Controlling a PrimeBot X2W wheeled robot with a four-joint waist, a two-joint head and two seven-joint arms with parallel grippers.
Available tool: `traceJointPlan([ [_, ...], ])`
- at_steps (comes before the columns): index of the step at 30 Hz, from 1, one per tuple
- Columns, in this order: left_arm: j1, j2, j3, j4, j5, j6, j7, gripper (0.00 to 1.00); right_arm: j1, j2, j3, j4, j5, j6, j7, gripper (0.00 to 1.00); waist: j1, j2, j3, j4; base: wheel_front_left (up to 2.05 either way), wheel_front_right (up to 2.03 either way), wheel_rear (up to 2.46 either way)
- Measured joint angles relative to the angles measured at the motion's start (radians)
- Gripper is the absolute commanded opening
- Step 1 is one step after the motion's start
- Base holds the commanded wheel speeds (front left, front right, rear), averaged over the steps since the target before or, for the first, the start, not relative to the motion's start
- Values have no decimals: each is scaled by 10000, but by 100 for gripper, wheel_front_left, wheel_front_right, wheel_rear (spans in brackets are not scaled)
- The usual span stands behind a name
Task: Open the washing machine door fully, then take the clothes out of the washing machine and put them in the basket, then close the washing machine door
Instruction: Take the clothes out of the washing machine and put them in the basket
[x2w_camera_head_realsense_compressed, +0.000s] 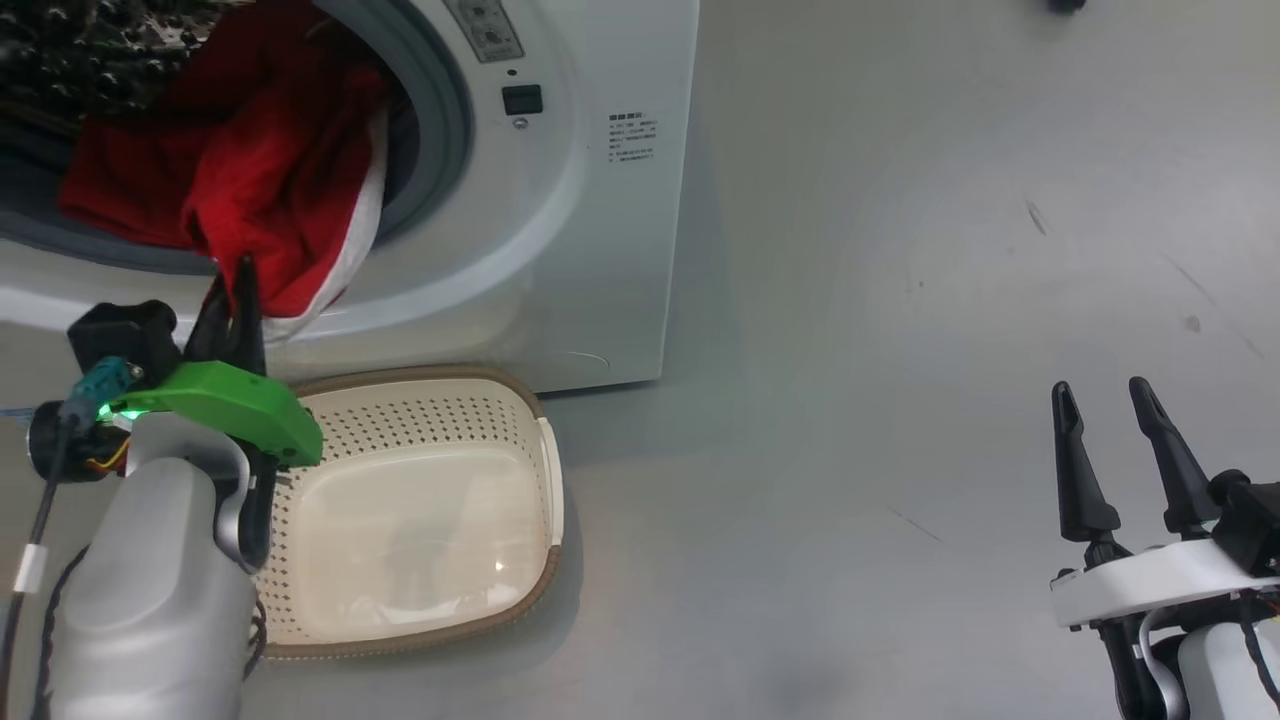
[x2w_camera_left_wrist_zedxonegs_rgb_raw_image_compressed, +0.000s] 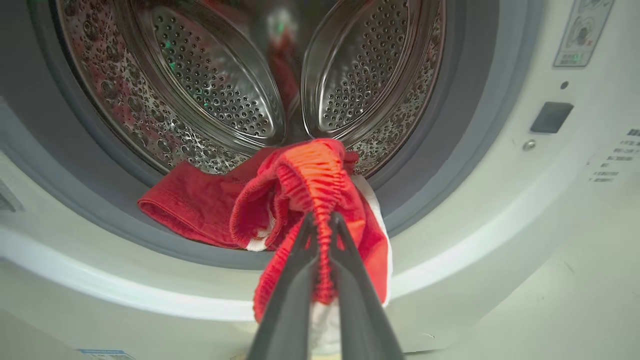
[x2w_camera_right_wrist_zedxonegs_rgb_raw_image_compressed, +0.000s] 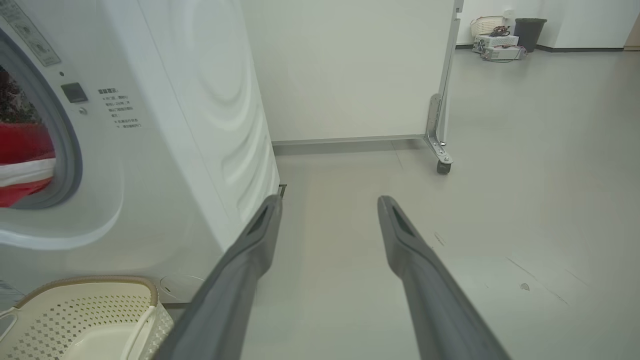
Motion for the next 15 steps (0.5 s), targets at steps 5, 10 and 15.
traceJointPlan([
  [5, 531, -140, -221, -173, 111, -4, -6, 0, 266, 2, -35, 15, -4, 0, 2, 100, 0, 0, -481, 445, 0, 0, 0],
  [10, 946, -173, -397, -435, 222, -10, -8, 0, 573, 17, -33, 17, -23, 0, 2, 100, 0, 0, -891, 892, 0, 0, 0],
  [15, 1307, -155, -489, -1009, 389, -10, -8, 0, 802, 50, -138, 4, -79, 0, 2, 100, 0, 0, -1238, 1294, 0, 0, 0],
])
